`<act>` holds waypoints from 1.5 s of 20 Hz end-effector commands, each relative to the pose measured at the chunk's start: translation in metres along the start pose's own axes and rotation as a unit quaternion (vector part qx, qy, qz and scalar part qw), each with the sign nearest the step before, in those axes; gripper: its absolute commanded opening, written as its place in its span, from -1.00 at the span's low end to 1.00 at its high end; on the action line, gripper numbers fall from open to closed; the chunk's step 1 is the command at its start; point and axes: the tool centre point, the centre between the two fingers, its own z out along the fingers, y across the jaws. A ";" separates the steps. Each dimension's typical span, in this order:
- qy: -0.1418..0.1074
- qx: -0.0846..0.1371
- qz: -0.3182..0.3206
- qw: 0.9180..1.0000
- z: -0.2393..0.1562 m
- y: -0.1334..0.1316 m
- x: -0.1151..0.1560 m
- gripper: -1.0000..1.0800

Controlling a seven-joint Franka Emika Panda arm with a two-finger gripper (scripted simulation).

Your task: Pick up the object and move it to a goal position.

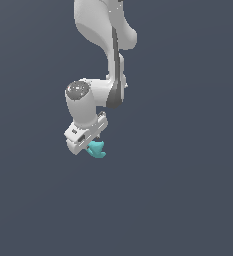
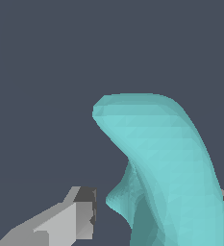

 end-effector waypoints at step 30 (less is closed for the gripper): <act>0.000 0.000 -0.001 1.000 -0.117 -0.143 0.103 -1.00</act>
